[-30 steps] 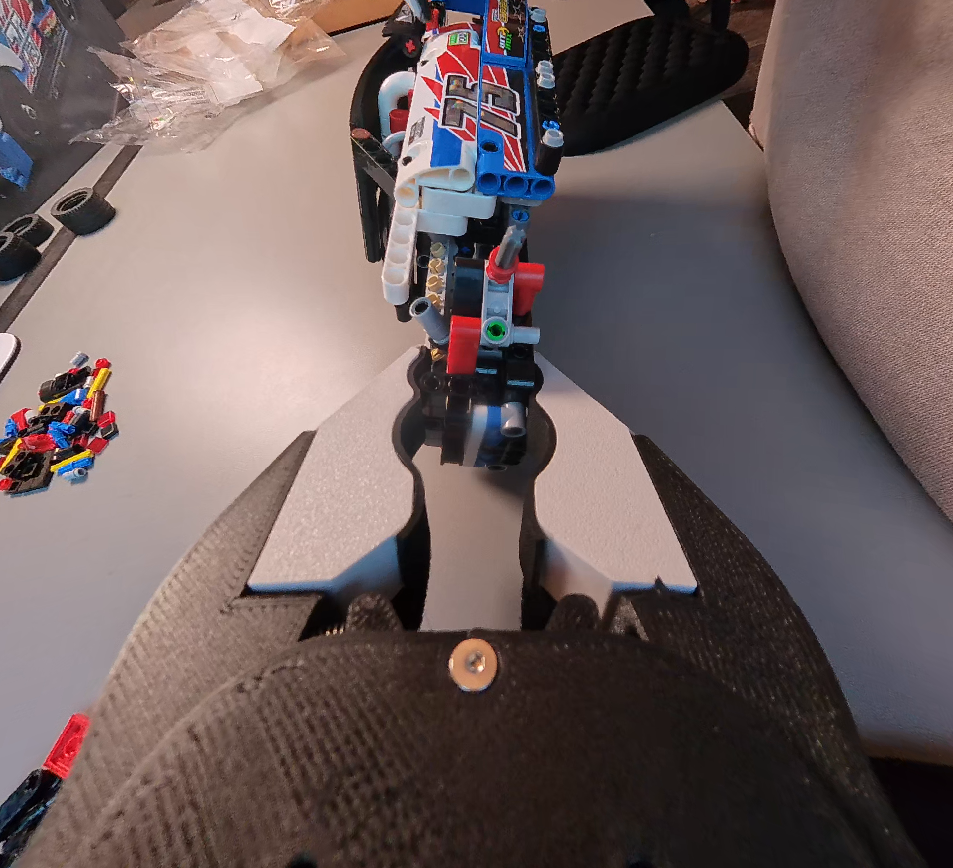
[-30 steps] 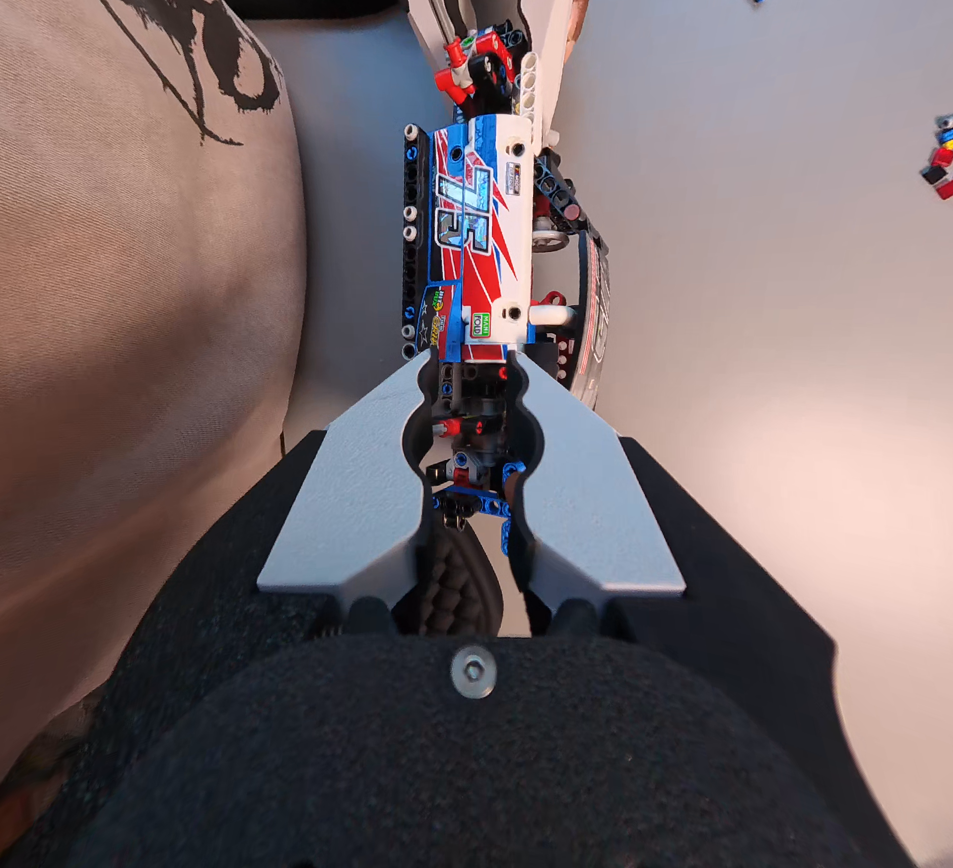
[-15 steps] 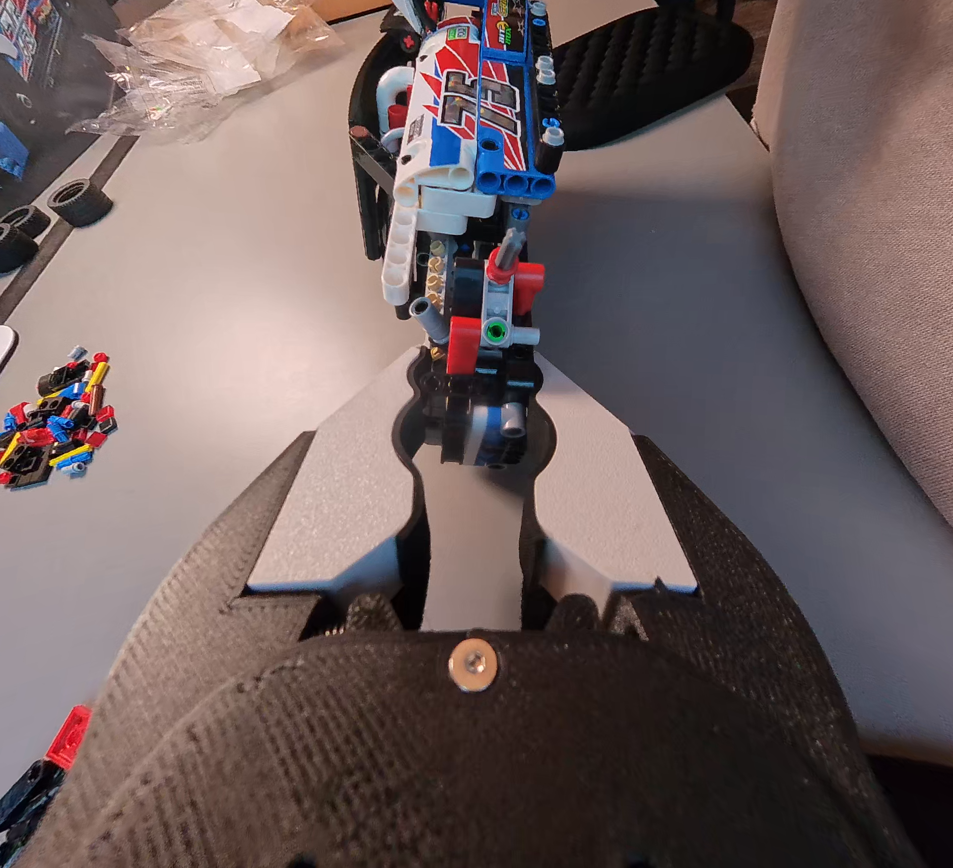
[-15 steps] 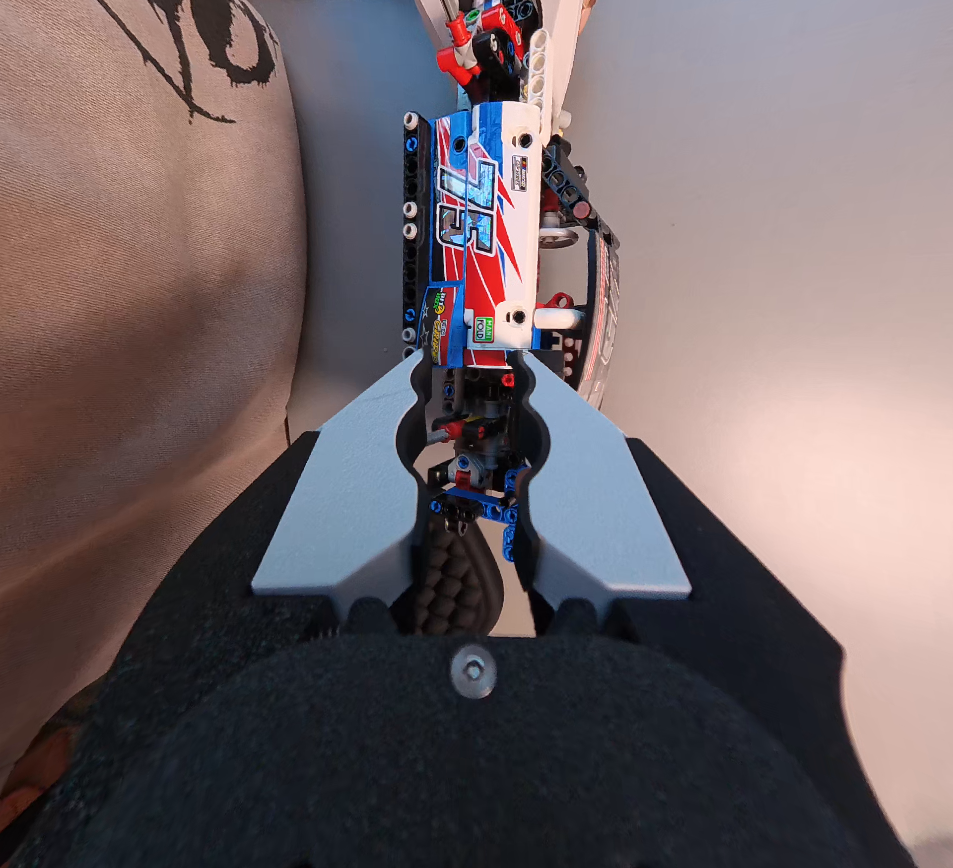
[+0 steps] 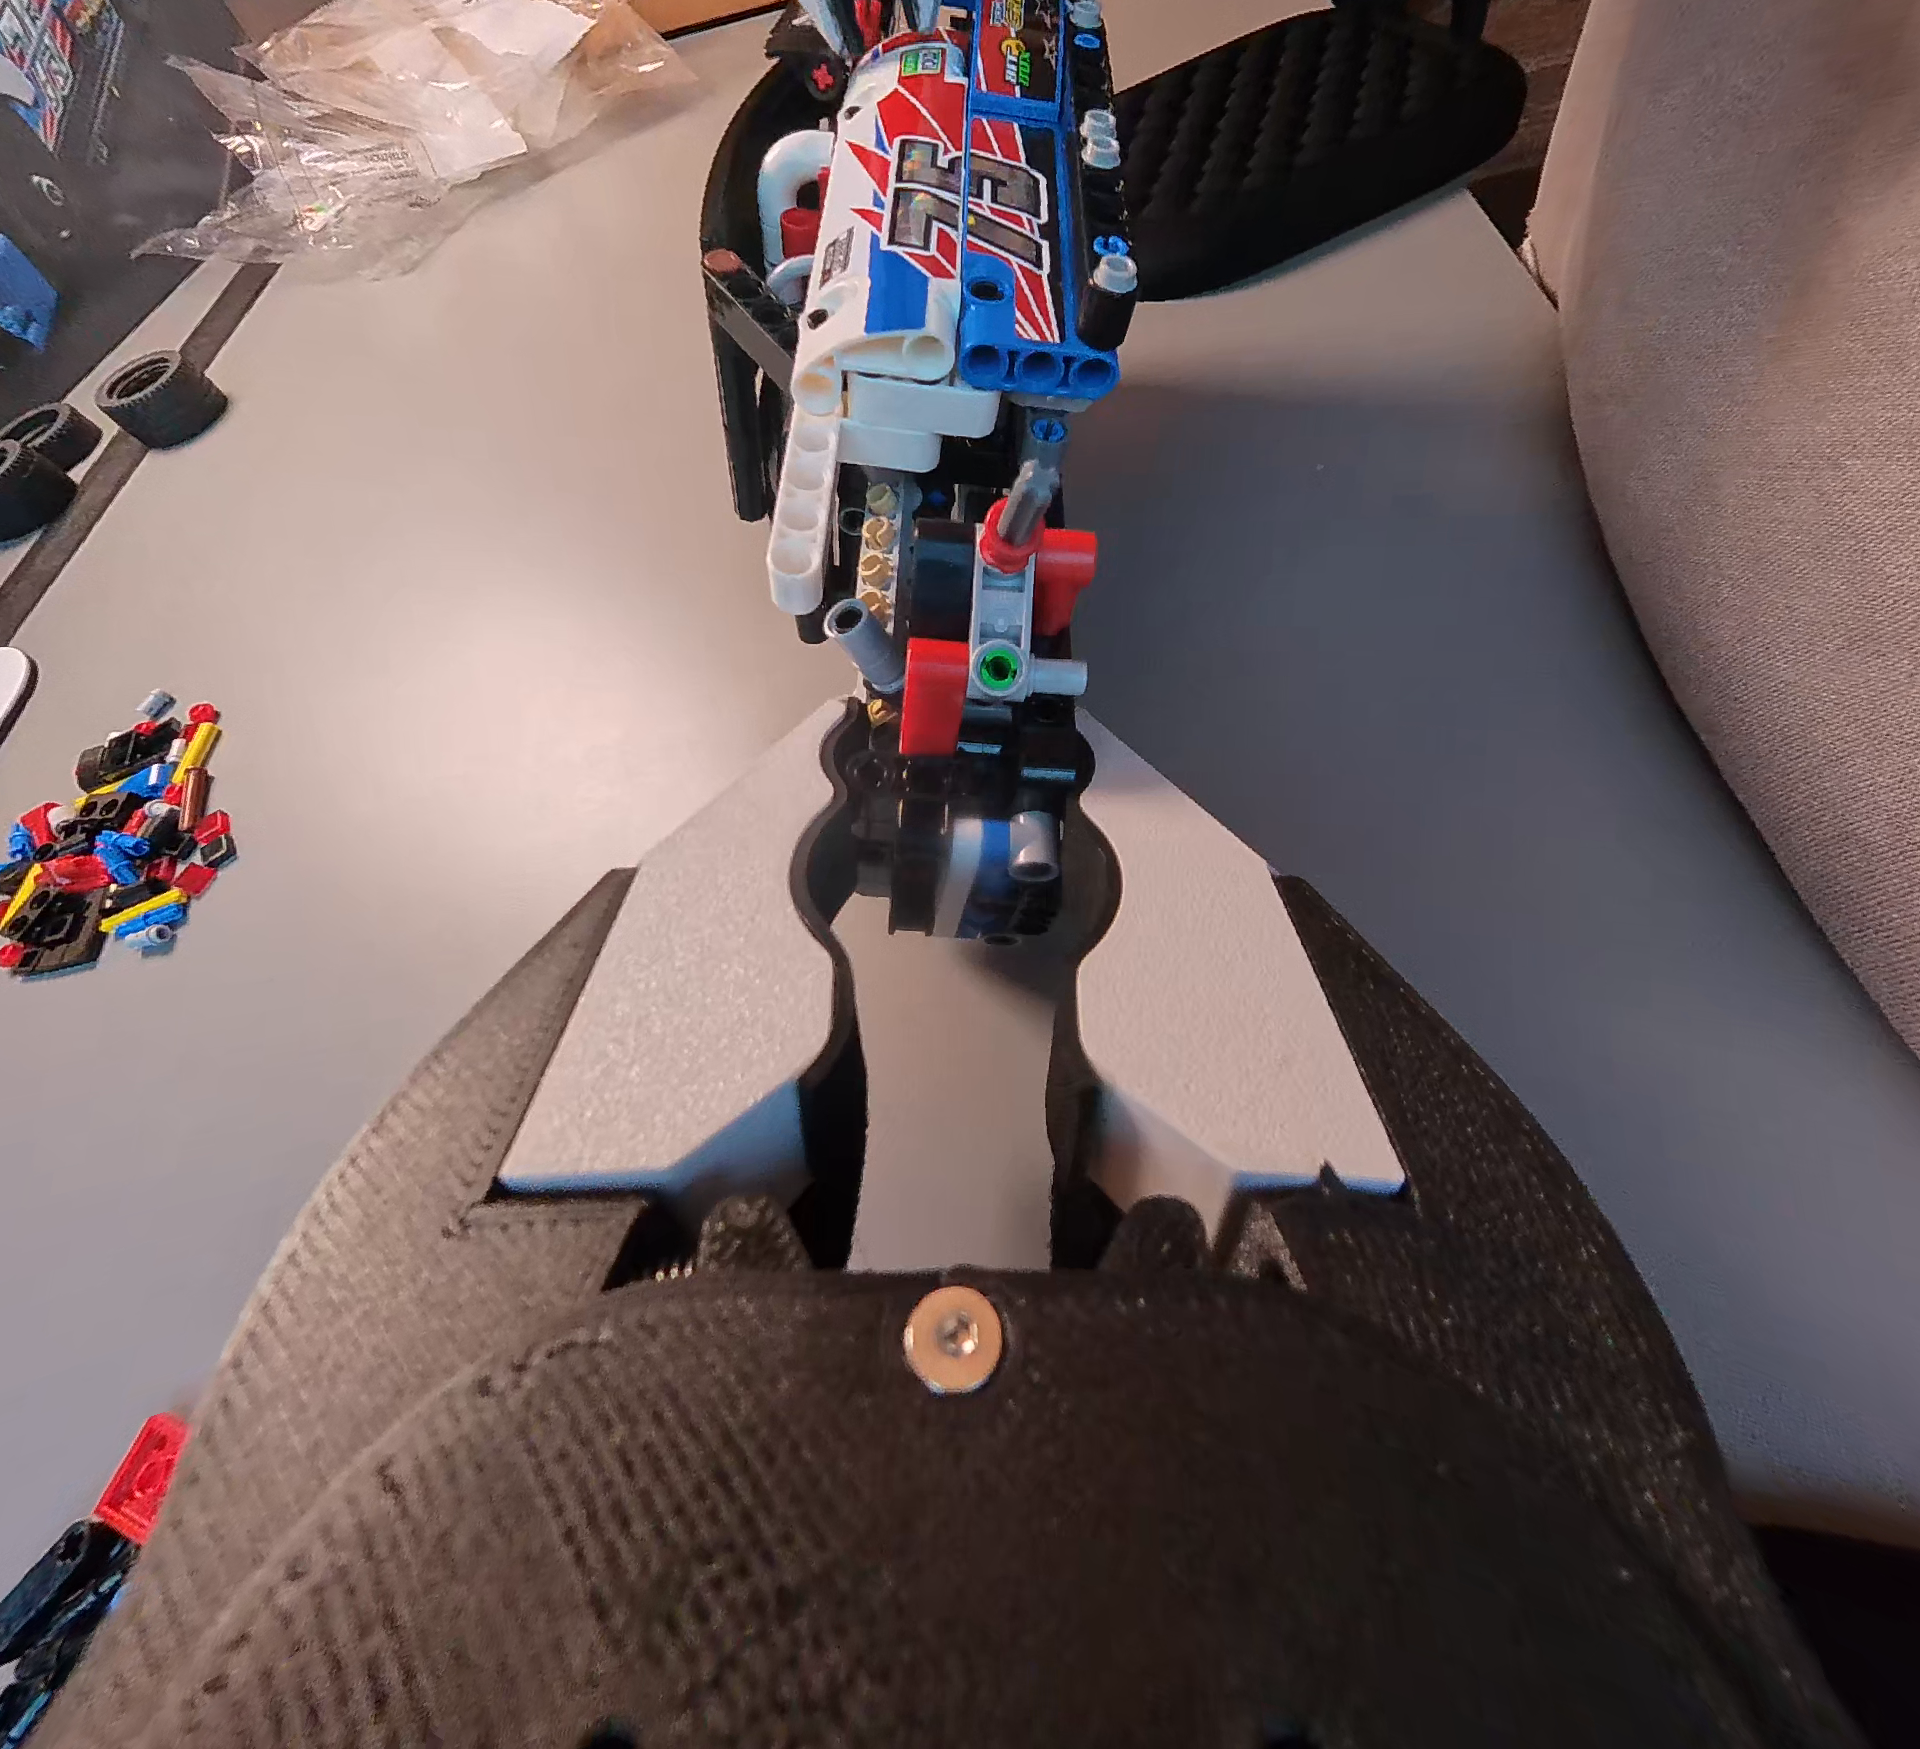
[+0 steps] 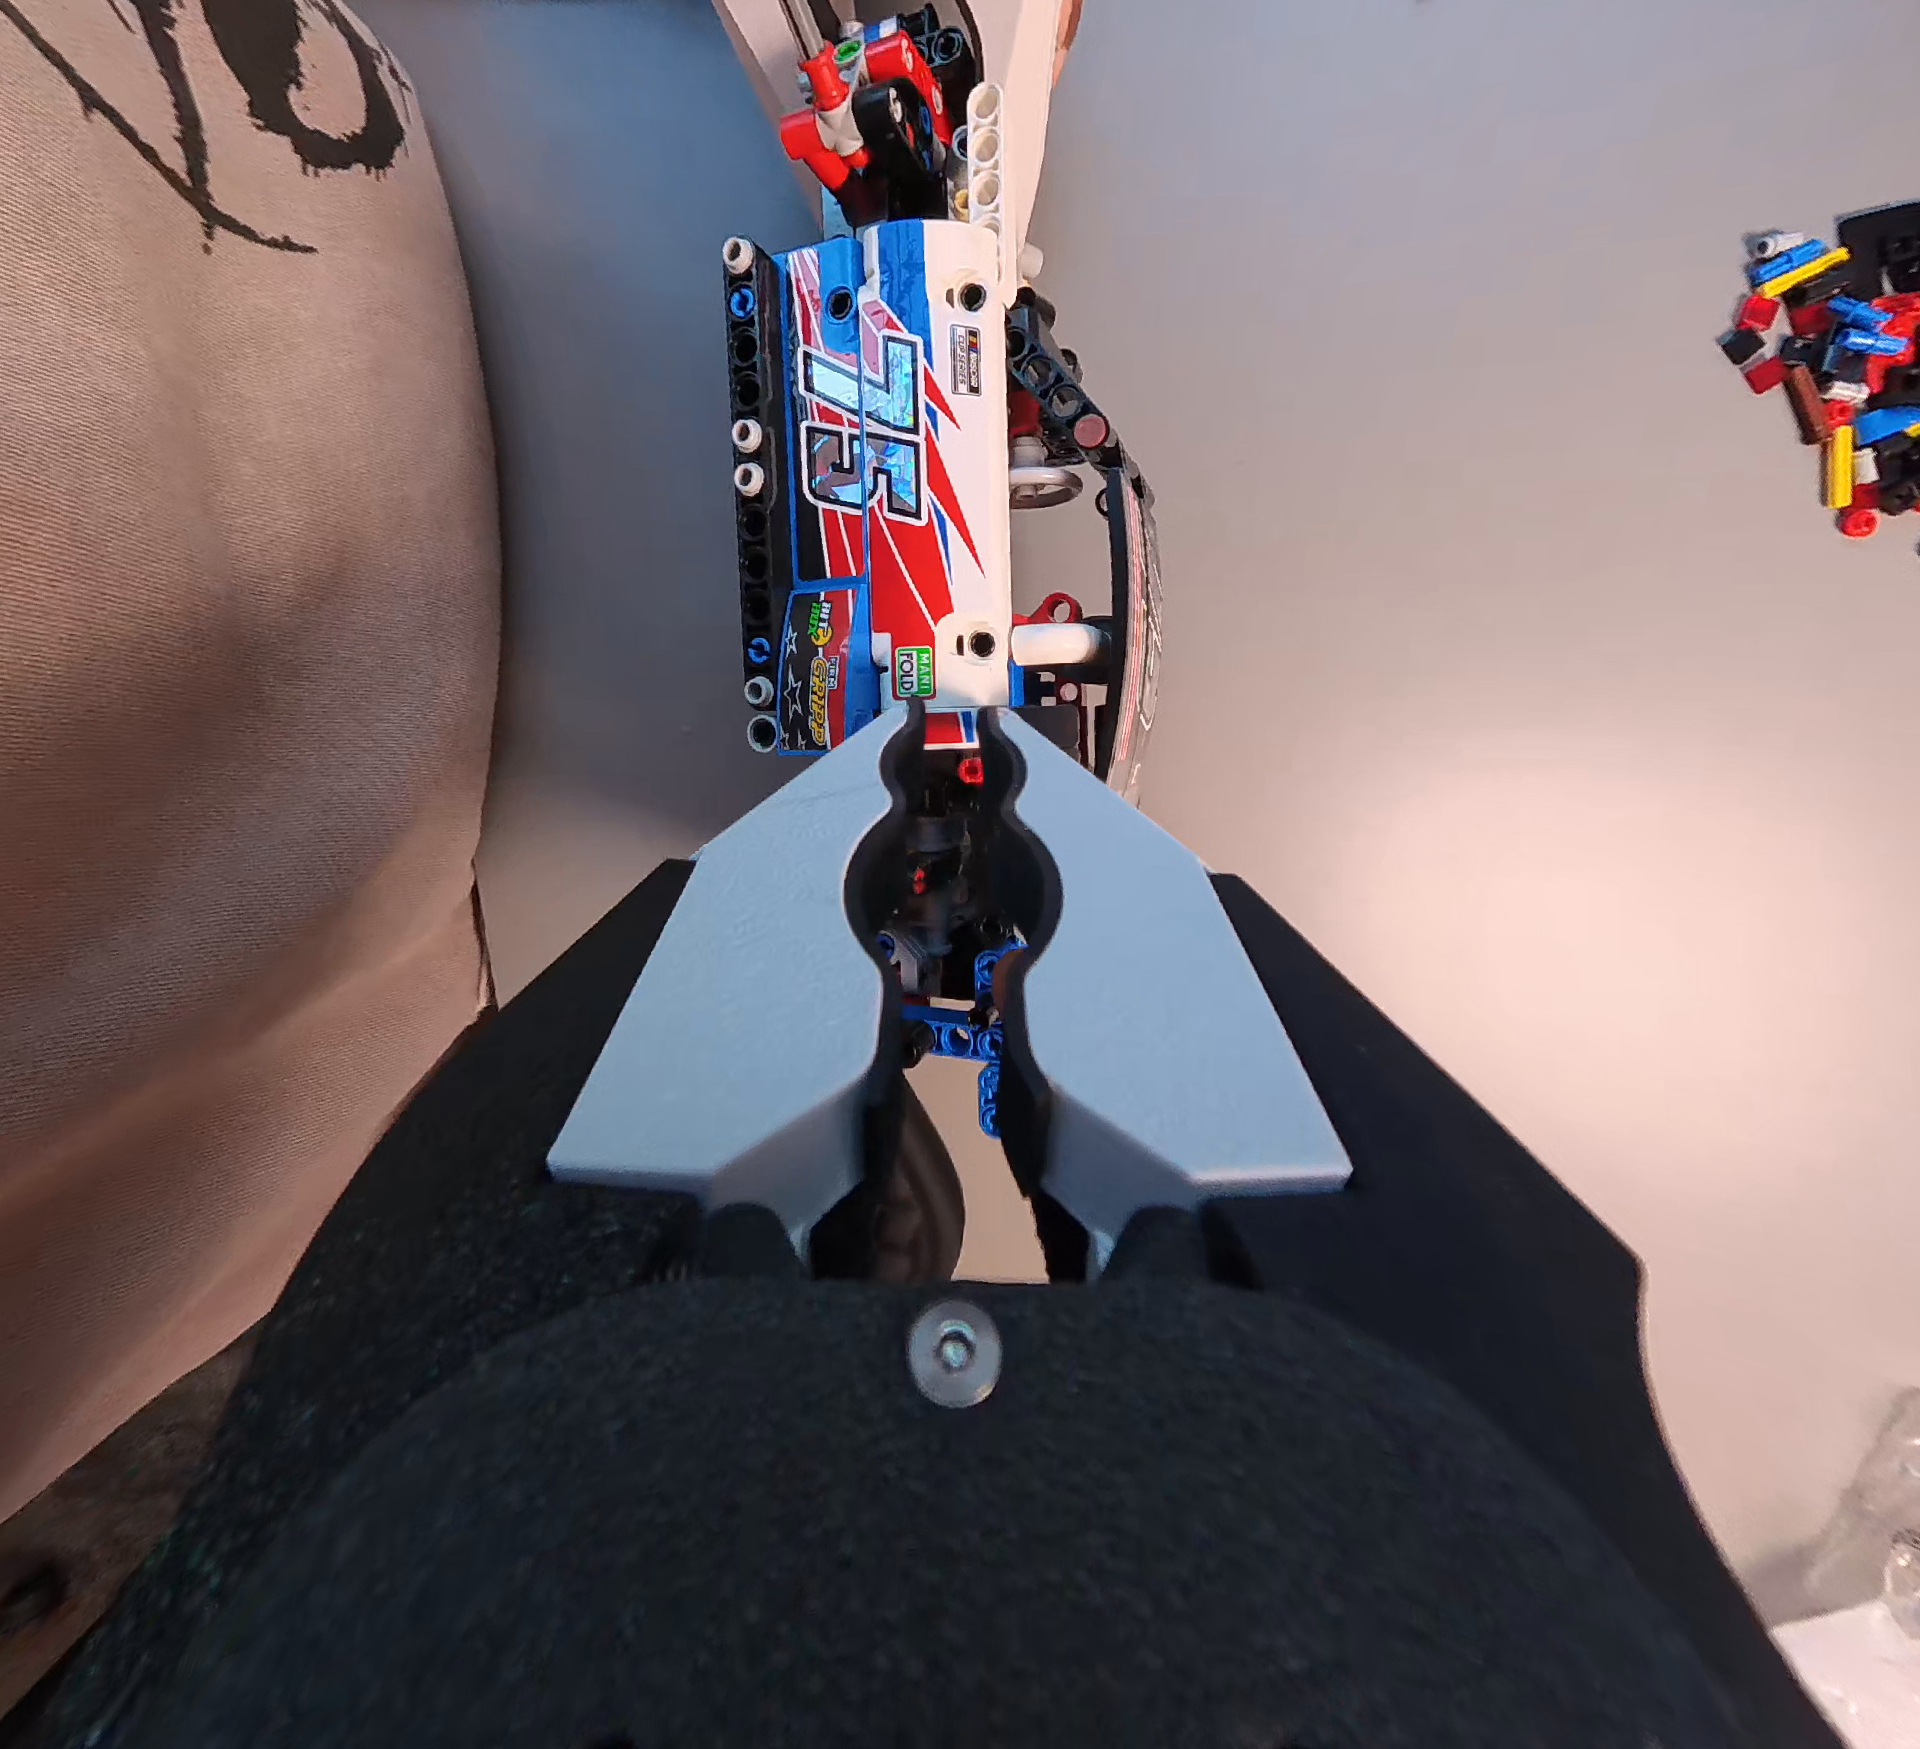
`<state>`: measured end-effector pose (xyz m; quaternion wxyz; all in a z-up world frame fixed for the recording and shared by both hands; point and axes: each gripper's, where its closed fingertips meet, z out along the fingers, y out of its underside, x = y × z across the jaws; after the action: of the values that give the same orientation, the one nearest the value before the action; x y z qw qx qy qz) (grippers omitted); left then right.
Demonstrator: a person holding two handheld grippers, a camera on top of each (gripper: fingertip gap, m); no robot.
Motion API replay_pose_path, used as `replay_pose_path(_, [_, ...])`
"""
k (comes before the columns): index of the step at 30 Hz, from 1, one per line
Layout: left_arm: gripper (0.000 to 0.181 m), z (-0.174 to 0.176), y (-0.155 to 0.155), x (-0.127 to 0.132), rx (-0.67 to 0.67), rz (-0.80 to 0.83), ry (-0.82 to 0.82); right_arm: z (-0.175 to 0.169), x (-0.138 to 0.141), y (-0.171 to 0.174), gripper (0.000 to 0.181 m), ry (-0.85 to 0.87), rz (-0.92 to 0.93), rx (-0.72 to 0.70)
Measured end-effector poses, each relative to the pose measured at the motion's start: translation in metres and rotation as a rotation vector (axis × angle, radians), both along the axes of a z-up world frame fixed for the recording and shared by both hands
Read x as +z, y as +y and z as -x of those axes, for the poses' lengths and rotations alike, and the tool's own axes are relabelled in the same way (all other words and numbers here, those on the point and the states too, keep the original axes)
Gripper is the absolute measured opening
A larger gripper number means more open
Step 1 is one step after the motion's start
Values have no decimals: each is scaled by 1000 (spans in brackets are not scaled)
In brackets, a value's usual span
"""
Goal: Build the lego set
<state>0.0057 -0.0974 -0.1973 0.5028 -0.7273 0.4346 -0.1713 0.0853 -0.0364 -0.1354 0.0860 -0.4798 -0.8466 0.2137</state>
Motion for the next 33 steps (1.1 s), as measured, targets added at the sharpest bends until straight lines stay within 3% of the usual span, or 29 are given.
replay_pose_path(1, [33,0,0,0,0,0,2,0,0,0,8,-2,-5,2])
replay_pose_path(15, [33,0,-1,-1,1,11,10,-5,-3,-5,12,-23,-73,58])
replay_pose_path(18, [33,0,-1,-1,3,13,10,-4,-2,-5,10,-11,-90,65])
replay_pose_path(19, [33,0,-1,-1,5,14,7,-2,0,-5,0,5,-92,63])
replay_pose_path(23, [33,0,-1,-1,5,13,9,-2,0,-4,0,25,-132,72])
replay_pose_path(33, [33,0,-1,0,4,15,11,-4,0,-1,13,13,-127,55])
